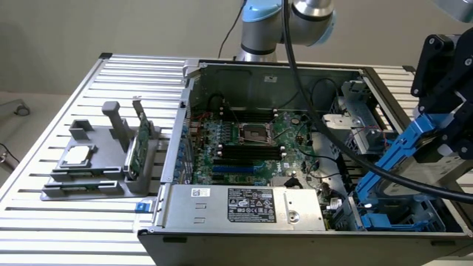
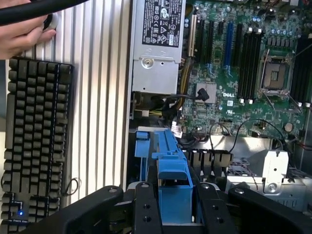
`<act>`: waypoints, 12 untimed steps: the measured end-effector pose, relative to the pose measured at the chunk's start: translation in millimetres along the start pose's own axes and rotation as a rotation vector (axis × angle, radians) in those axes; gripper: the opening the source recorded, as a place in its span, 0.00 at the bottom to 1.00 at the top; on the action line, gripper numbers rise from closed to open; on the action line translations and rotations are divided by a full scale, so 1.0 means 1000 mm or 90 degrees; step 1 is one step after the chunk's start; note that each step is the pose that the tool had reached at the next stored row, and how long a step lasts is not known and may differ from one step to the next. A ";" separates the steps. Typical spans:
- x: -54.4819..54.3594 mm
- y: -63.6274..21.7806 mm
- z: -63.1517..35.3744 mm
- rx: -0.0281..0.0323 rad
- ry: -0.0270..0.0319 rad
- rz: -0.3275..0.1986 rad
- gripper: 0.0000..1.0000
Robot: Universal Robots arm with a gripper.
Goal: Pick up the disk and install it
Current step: 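Pick up the disk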
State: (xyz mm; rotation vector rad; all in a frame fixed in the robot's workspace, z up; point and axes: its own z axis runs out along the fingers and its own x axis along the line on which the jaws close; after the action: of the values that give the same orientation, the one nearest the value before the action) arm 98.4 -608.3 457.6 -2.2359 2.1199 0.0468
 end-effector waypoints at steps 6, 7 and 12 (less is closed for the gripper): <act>-0.005 -0.0032 0.0082 0.0005 0.0029 0.010 0.33; -0.005 -0.0039 0.0091 0.0006 0.0040 0.012 0.33; -0.005 -0.0079 0.0115 0.0017 0.0111 0.035 0.33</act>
State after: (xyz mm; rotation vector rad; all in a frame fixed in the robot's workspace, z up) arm 106.3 -601.8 446.7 -2.1843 2.1888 0.0272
